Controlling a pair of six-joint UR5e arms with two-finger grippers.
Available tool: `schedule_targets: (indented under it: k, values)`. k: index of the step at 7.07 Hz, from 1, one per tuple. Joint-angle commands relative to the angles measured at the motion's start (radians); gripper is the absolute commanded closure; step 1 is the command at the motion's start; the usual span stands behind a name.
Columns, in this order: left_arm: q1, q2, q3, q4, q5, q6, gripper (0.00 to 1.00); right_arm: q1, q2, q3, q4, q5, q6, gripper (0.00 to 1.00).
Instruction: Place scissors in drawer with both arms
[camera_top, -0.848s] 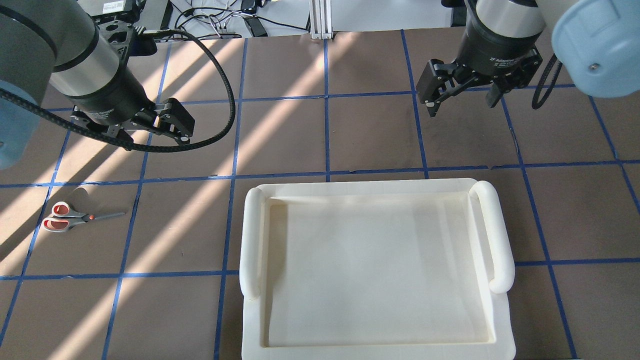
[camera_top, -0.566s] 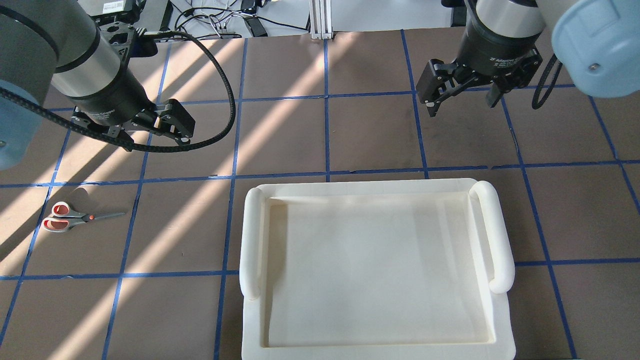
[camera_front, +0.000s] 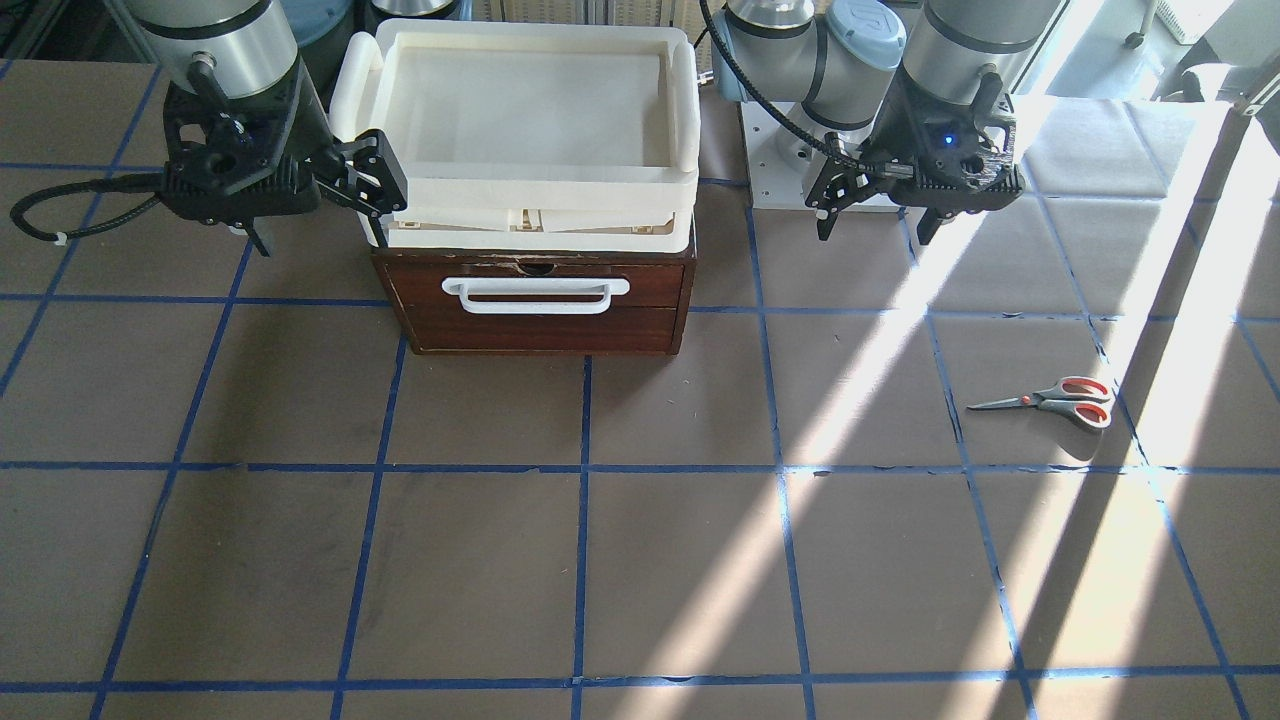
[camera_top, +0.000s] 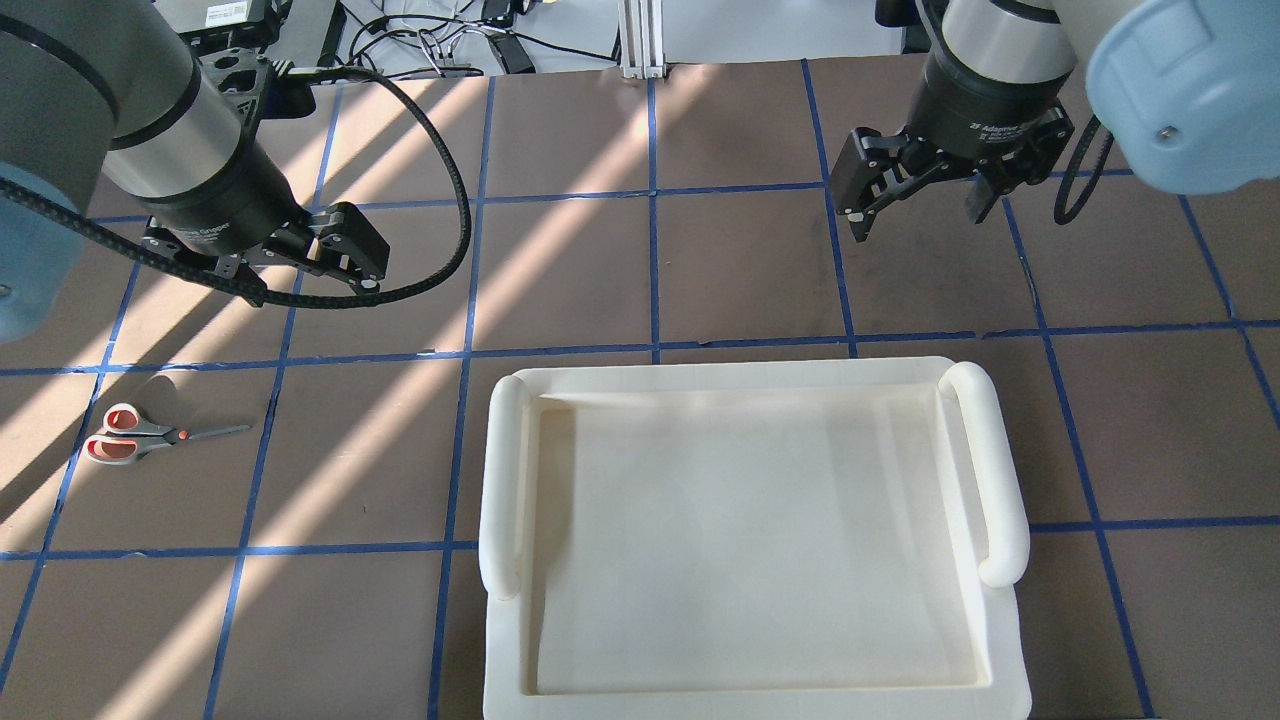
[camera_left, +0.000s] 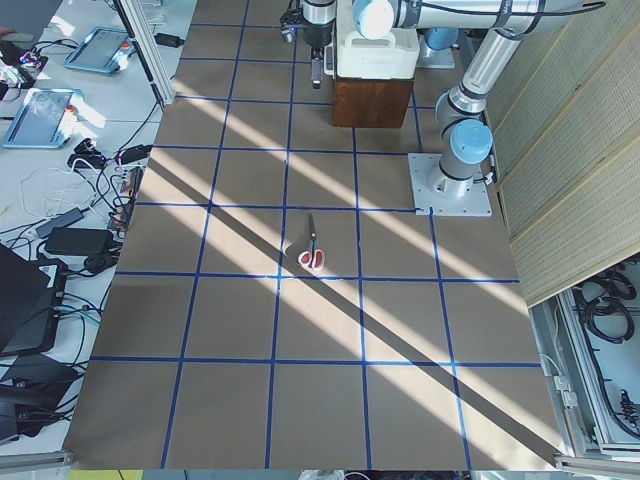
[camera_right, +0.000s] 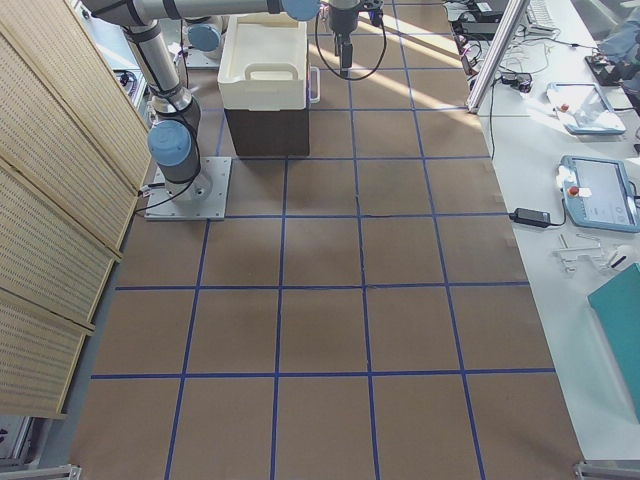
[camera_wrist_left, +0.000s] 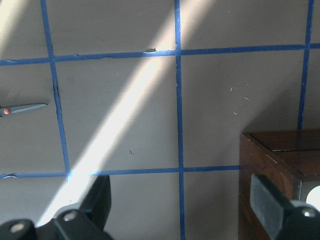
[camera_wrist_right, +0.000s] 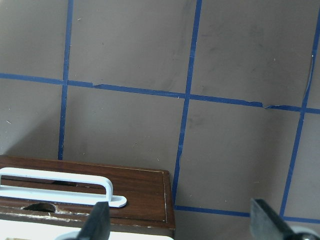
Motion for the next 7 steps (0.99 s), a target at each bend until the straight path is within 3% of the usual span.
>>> schedule_targets:
  k: [1,3,4,5,7]
  values:
    - [0.030,-0.007,-0.001,0.008,0.001,0.020,0.00,0.056,0.100,-0.012,-0.015,0.000,0.000,0.00]
    - [0.137,-0.010,-0.001,-0.002,0.001,0.217,0.00,0.189,0.177,-0.032,-0.132,0.006,-0.008,0.00]
    - [0.184,-0.013,-0.004,0.001,0.004,0.400,0.00,0.210,0.180,-0.030,-0.123,0.082,-0.034,0.00]
    - [0.221,-0.021,-0.010,0.001,0.003,0.558,0.00,0.213,0.188,-0.030,-0.114,0.159,-0.251,0.00]
    - [0.307,-0.033,-0.050,0.008,0.035,0.872,0.00,0.212,0.219,-0.033,-0.074,0.146,-0.549,0.00]
